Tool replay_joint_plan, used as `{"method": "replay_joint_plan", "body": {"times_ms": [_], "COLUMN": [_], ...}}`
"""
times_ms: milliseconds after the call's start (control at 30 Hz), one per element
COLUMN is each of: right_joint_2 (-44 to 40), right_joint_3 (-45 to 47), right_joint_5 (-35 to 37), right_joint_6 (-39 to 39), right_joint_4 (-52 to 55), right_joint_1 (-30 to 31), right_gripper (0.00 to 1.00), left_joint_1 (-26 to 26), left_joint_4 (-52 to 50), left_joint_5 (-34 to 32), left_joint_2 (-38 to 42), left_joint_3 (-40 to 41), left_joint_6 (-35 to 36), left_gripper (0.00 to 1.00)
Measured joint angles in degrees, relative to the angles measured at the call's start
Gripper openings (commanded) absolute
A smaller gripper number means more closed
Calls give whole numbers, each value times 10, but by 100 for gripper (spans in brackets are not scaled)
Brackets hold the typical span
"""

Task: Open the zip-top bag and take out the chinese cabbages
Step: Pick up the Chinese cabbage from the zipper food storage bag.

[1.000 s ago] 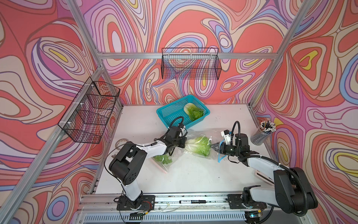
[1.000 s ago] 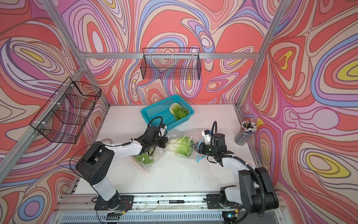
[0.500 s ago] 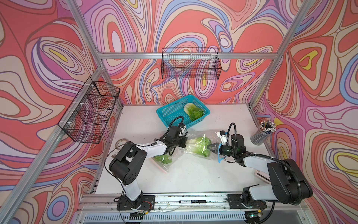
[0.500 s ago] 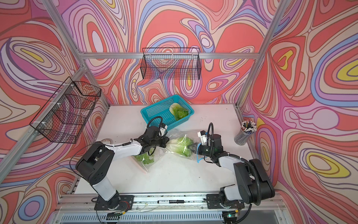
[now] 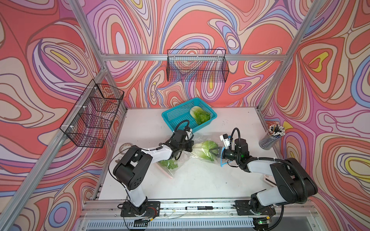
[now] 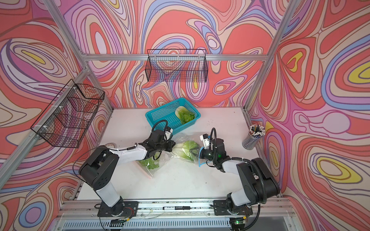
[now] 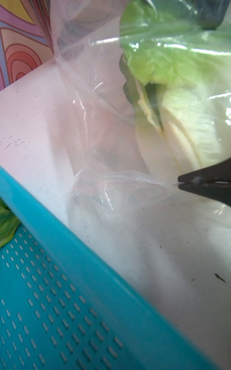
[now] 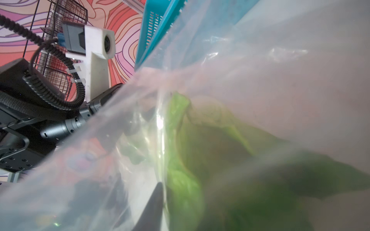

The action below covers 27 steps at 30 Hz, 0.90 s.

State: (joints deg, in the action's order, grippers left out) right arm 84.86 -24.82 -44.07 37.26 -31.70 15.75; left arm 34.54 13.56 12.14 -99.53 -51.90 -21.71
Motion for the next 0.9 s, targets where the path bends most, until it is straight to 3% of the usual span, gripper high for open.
{"method": "replay_joint_plan", "body": {"times_ms": [100, 300, 900], "right_joint_2": [-12, -56, -144], "right_joint_3": [5, 6, -9], "right_joint_5": [6, 23, 74], "right_joint_6": [-1, -12, -66], "right_joint_4": [2, 37, 192], "right_joint_1": [1, 1, 2], "right_gripper": [12, 6, 6], "left_joint_1": [0, 0, 7], "left_joint_4": [-1, -5, -15], "left_joint_5": [-5, -17, -33], "left_joint_2": [0, 0, 0], "left_joint_3": [1, 1, 1], "left_joint_6": [0, -2, -9], "left_gripper": [0, 0, 0]}}
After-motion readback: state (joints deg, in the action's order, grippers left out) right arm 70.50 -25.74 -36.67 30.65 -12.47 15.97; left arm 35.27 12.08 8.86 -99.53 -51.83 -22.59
